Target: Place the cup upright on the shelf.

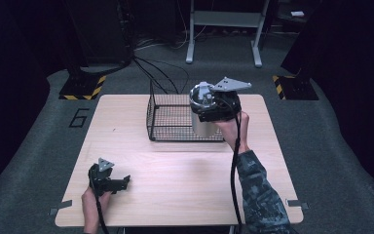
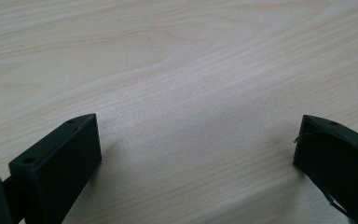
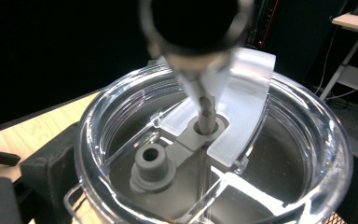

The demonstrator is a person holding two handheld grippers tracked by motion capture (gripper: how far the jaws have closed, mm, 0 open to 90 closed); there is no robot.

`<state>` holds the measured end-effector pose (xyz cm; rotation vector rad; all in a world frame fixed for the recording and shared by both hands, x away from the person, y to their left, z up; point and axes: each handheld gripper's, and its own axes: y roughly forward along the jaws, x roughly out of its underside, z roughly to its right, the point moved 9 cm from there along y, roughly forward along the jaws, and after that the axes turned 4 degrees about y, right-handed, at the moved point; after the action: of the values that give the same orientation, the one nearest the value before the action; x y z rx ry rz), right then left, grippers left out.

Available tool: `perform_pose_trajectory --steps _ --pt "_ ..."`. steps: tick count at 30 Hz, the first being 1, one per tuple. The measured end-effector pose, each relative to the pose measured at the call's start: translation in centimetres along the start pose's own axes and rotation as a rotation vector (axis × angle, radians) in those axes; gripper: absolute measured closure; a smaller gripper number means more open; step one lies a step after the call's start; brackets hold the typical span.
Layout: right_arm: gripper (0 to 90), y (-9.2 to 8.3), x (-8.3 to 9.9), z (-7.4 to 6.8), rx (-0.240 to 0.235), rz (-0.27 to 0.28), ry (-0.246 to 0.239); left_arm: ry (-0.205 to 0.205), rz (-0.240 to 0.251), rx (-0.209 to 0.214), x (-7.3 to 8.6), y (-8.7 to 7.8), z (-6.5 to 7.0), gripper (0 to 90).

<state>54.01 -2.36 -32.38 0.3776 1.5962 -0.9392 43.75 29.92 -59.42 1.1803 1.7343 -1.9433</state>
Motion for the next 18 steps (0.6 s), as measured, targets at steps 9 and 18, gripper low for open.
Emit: perform_pose_trajectory --steps 9,18 --pt "3.5 1.4 -0.6 1.3 0.016 -0.004 0.027 0.000 0.000 0.002 0.0 0.0 0.0 0.4" --pt "3.5 2.6 -1.1 2.1 0.023 -0.008 0.043 -0.001 0.004 -0.003 0.0 0.0 0.0 0.3"
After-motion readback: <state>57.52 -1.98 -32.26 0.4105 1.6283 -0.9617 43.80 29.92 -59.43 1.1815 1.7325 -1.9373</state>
